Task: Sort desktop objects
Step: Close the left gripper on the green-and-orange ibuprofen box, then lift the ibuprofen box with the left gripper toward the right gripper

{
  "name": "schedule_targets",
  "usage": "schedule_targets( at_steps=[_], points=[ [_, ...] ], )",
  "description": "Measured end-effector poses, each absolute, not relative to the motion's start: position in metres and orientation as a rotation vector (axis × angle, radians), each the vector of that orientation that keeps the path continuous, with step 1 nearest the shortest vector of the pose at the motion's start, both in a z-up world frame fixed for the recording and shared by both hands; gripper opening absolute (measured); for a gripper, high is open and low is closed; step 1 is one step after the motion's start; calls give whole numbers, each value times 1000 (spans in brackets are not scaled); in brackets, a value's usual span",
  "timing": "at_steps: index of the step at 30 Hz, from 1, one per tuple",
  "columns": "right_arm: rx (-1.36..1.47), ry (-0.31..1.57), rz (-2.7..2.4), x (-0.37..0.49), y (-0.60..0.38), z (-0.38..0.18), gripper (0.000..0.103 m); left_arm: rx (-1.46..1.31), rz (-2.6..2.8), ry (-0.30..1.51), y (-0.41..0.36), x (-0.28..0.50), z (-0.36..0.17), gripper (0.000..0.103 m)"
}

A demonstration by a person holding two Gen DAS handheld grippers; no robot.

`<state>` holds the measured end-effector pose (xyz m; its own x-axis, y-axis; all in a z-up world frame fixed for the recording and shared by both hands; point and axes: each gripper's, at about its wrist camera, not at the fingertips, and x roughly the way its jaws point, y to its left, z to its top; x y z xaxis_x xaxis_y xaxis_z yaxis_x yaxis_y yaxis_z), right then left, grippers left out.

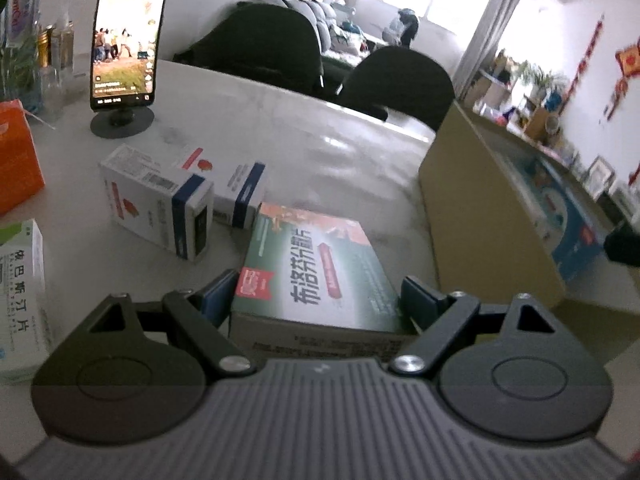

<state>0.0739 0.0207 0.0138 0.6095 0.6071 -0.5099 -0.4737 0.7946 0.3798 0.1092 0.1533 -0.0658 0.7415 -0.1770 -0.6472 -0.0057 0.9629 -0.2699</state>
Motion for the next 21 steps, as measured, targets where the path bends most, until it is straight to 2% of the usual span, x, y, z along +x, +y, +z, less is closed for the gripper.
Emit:
schedule_targets(
  at_steps=[10, 21],
  points=[
    [330, 674, 626, 61, 15, -4, 83, -277, -104, 788, 155, 113, -81, 88],
    [526, 739, 611, 60, 3, -40, 83, -240, -74, 666, 147, 90, -88, 85]
  ],
)
